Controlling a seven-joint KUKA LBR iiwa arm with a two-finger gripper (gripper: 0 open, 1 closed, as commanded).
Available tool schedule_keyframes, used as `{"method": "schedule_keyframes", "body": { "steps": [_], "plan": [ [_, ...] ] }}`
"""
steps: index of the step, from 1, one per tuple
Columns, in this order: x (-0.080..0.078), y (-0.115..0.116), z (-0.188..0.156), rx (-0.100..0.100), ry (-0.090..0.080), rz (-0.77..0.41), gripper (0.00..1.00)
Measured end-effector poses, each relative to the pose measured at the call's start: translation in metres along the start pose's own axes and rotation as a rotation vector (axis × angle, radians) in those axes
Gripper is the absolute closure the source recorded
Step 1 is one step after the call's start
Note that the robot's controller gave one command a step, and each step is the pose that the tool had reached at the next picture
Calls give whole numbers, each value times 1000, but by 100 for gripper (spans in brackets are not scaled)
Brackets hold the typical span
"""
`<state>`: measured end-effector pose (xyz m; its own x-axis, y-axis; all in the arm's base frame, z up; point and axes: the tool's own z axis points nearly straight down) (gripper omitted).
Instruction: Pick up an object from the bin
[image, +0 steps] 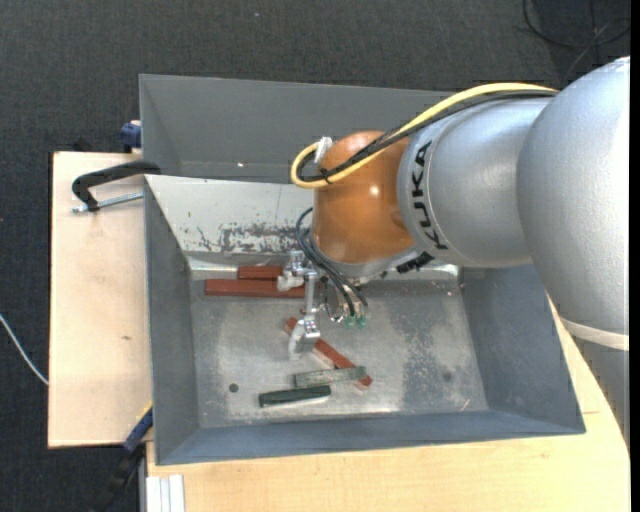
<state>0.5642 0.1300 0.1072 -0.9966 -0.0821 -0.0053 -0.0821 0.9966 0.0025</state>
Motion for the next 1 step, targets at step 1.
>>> {"method": "schedule_keyframes", "body": {
  "steps": [1],
  "plan": [
    [56, -85, 26, 1, 5, -74, 100]
  ]
}}
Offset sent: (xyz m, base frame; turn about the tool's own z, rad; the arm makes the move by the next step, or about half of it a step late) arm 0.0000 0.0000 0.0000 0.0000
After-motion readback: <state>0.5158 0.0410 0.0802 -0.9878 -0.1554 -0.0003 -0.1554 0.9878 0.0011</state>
